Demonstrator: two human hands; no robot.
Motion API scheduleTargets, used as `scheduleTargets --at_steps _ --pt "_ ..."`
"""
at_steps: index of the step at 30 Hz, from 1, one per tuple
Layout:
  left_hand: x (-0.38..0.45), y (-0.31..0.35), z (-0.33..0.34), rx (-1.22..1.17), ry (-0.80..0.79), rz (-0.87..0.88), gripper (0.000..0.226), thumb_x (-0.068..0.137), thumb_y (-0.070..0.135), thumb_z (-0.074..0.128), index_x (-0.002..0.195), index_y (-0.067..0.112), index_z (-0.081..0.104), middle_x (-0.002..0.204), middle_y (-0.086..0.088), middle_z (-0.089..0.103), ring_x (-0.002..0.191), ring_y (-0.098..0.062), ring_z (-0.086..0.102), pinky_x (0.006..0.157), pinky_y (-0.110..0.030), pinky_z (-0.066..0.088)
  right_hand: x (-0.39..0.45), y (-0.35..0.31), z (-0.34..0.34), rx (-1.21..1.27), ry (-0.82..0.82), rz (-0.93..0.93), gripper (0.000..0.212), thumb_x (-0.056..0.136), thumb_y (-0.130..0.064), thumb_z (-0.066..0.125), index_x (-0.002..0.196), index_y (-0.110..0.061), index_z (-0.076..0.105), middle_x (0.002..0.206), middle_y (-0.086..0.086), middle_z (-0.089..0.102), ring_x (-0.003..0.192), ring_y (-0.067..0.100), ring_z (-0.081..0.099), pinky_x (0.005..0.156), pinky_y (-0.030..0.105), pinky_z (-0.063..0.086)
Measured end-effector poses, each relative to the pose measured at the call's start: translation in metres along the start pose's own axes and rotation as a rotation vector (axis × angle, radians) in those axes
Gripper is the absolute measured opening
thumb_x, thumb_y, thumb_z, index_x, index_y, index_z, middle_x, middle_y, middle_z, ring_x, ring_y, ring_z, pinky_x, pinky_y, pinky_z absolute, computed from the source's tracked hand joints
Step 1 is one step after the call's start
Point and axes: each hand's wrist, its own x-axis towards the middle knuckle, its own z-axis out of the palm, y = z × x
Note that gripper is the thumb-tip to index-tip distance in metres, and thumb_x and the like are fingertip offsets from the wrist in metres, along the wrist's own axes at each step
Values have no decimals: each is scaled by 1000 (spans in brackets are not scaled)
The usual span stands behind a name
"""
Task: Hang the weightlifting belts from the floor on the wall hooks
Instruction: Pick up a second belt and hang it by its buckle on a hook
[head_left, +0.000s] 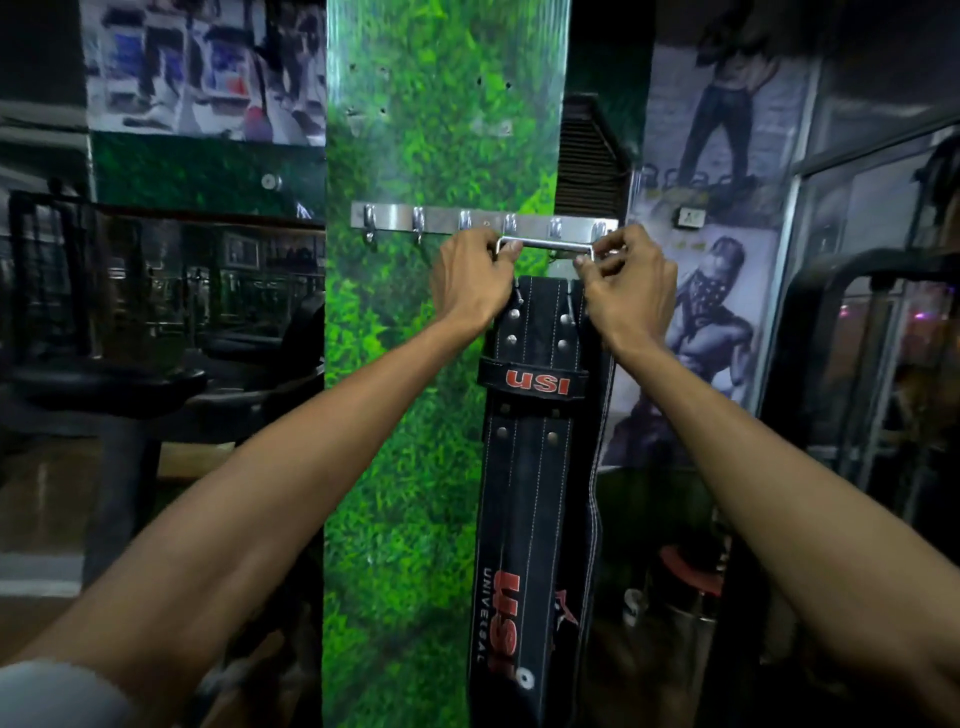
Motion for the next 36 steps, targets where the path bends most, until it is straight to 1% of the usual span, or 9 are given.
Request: scheduleTargets --at_steps 3,5,7,9,12,16,27,33,36 --pt "11 15 11 74 38 36 20 95 40 69 100 23 78 92 1 77 86 -19 69 74 -30 54 14 7 2 -39 0 14 18 84 -30 76 97 -23 65 76 -13 66 82 17 69 65 26 44" --pt "15 19 16 112 42 48 23 94 39 70 109 24 77 100 1 77 97 -20 69 88 -37 55 20 11 5 -59 -2 42 18 82 -31 78 94 -25 65 83 -8 71 86 19 69 67 27 48" --pt "18 20 20 159 44 27 23 93 38 71 109 23 76 107 1 75 110 -22 64 105 -48 46 23 15 8 -83 -6 78 19 80 -34 79 93 -28 65 88 -7 73 91 20 68 70 30 51" --pt "17 19 22 201 54 9 21 92 37 72 108 23 75 111 3 72 120 -22 57 113 -49 34 24 18 11 -109 -8 91 22 79 -39 80 95 -29 67 93 -9 74 95 20 69 73 31 51" --pt "15 18 23 289 62 40 24 92 41 70 111 26 74 120 4 64 121 -18 50 110 -43 27 26 20 15 -128 -3 95 25 80 -41 81 98 -28 68 98 -9 74 97 17 67 72 28 46" --pt "20 22 23 350 51 47 32 91 50 69 111 26 74 130 0 56 128 -20 45 113 -48 26 33 19 17 -114 19 120 25 79 -41 80 97 -28 69 95 -10 75 99 19 69 80 34 56" --pt "25 14 23 337 29 79 37 91 54 66 108 23 75 126 -5 55 125 -24 46 110 -49 32 41 25 15 -136 -80 30 22 83 -39 82 98 -33 67 91 -12 73 89 14 66 73 28 50" --pt "20 13 16 279 -40 58 32 92 47 68 113 25 75 132 -9 56 131 -27 45 113 -52 32 38 24 11 -142 -109 35 26 82 -35 83 101 -34 66 98 -10 73 93 16 68 76 32 55" --pt "15 12 16 275 -47 73 34 90 44 71 119 25 72 136 -10 55 134 -28 45 114 -53 33 28 22 7 -121 -84 6 22 86 -33 79 104 -33 67 91 -16 62 87 12 62 73 31 52"
